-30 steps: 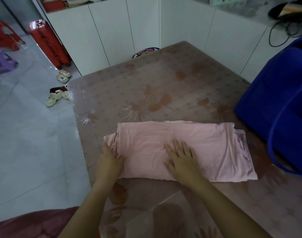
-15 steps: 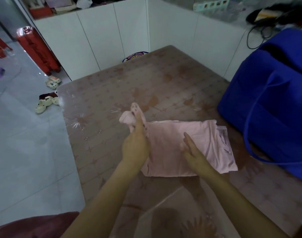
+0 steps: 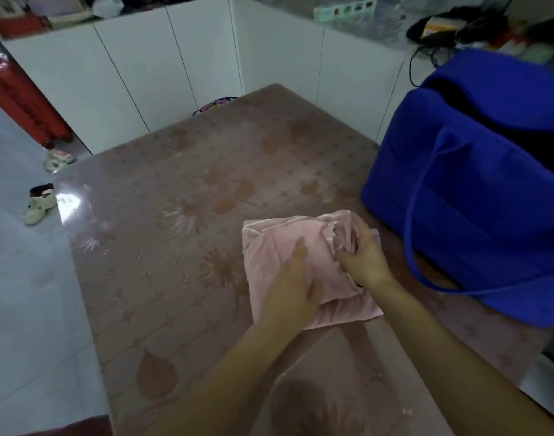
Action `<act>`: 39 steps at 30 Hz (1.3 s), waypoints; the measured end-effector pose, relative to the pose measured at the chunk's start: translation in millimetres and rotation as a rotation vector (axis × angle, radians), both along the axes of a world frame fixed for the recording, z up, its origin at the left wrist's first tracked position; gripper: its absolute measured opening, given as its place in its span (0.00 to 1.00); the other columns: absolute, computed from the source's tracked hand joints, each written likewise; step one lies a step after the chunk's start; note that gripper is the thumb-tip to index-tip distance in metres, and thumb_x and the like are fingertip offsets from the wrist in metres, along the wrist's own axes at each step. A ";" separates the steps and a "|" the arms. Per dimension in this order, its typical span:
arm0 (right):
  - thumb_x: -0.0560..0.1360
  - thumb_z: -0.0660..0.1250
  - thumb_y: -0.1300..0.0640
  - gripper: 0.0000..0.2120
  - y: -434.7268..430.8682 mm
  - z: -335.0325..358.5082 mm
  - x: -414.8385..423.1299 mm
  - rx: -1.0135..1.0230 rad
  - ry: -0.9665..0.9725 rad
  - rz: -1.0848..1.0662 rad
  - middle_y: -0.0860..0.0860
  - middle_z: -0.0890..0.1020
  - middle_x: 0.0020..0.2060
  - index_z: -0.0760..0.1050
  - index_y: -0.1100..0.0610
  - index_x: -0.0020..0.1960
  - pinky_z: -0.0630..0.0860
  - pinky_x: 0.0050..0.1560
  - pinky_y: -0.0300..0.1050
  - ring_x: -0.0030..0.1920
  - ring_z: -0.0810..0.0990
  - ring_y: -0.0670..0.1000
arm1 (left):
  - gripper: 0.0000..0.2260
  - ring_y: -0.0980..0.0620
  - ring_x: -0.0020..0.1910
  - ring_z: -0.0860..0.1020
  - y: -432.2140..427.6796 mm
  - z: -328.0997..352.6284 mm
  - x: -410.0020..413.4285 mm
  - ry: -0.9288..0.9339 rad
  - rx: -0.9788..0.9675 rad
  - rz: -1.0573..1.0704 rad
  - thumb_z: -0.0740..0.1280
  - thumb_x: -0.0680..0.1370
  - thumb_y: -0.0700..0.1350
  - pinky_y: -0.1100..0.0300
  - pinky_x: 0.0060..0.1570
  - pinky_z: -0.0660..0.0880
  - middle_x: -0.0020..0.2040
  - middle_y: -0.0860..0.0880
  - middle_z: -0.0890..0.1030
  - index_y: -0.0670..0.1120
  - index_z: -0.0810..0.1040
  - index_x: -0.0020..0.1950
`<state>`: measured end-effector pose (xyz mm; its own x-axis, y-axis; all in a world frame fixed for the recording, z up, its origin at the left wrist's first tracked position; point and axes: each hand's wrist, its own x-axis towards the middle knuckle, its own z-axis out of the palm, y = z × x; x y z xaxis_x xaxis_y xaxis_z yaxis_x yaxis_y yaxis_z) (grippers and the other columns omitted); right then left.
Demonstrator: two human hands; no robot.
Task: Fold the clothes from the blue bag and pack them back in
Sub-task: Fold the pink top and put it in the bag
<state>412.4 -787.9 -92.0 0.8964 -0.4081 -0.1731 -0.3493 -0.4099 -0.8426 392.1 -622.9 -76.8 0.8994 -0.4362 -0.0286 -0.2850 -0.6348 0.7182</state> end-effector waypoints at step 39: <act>0.76 0.64 0.63 0.16 -12.2 127.4 -184.6 -0.521 -0.376 -0.003 0.54 0.70 0.51 0.80 0.46 0.57 0.72 0.57 0.44 0.52 0.74 0.56 | 0.20 0.43 0.56 0.74 5.7 100.4 -45.1 -0.340 -0.117 -0.056 0.60 0.75 0.32 0.65 0.58 0.65 0.60 0.40 0.71 0.44 0.74 0.66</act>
<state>227.8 -800.1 35.5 0.8562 -0.3564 0.3740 -0.0706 -0.7979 -0.5986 347.0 -617.3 23.5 0.8234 -0.4681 0.3208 -0.5521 -0.5303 0.6434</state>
